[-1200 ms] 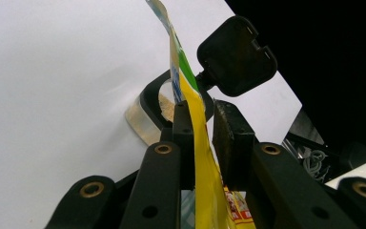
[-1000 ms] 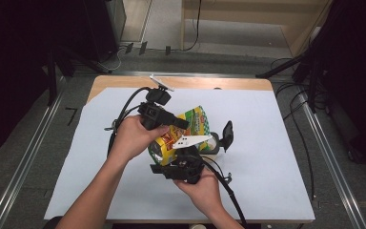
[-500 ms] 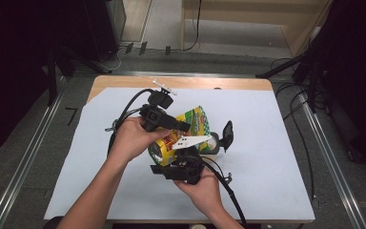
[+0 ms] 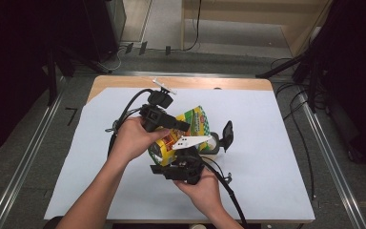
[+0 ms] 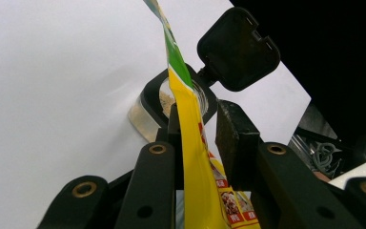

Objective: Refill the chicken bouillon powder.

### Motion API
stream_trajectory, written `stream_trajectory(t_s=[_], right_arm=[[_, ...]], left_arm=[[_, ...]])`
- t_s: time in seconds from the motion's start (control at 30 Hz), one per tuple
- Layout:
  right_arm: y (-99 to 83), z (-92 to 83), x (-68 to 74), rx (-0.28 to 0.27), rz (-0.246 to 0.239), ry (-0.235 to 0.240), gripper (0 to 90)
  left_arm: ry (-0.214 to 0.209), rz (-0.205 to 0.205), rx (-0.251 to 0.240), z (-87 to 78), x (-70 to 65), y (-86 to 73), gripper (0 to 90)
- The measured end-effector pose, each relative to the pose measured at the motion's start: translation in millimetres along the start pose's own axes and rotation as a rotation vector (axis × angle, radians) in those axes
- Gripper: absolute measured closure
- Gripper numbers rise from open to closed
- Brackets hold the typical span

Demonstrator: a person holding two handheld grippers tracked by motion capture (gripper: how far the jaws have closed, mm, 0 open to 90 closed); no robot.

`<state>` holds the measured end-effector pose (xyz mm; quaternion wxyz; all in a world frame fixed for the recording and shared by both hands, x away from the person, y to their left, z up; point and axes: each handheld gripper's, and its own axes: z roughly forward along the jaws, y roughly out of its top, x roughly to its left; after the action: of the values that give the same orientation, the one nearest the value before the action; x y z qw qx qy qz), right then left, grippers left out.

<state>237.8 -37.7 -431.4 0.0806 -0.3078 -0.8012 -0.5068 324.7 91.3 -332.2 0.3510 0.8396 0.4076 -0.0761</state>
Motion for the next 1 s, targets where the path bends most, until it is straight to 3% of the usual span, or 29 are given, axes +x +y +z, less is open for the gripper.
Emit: stream_trajectory(t_s=[1.0], right_arm=[[4.6,2.4,3.3,-0.022,-0.027,0.012,68.3]], left_arm=[[0.035,0.013,-0.035,-11.3,-4.8,-2.0,76.6]])
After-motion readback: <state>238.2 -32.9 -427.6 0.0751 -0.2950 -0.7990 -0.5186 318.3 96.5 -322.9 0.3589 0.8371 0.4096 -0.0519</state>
